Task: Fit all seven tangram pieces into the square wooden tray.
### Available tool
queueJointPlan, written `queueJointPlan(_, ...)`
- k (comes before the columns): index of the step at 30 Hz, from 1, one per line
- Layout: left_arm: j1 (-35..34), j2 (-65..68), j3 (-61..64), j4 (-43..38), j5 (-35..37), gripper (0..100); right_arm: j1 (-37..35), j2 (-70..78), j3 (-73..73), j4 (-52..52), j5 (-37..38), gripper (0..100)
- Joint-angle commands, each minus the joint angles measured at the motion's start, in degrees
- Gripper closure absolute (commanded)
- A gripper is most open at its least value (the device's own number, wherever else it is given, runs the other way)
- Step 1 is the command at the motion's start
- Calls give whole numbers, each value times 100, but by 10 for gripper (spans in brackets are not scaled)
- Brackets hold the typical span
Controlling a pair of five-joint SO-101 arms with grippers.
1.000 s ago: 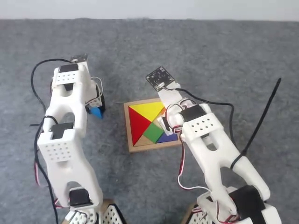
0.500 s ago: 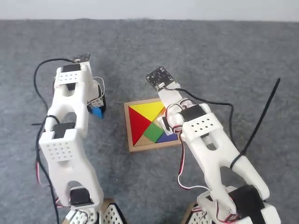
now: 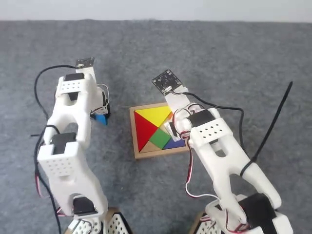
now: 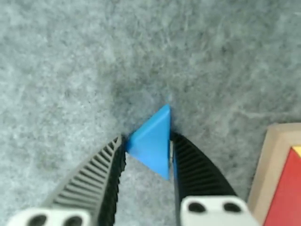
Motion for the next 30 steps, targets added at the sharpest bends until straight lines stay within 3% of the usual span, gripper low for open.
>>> queueJointPlan(1,9,-334,180,-97,-105,899,4,-321,-35,-101,88,976)
queueJointPlan(10,-9,-589,233,-53,-97,904,13,-321,-35,-101,88,976)
queueJointPlan(21,246,-2655,1473,-185,-62,924,31,-330,-35,-101,88,976)
queueJointPlan(27,1046,-2725,1437,-26,246,924,382,-541,-62,-57,0,976)
queueJointPlan(30,1582,-2725,1446,-158,686,924,725,-954,-35,-57,-484,976)
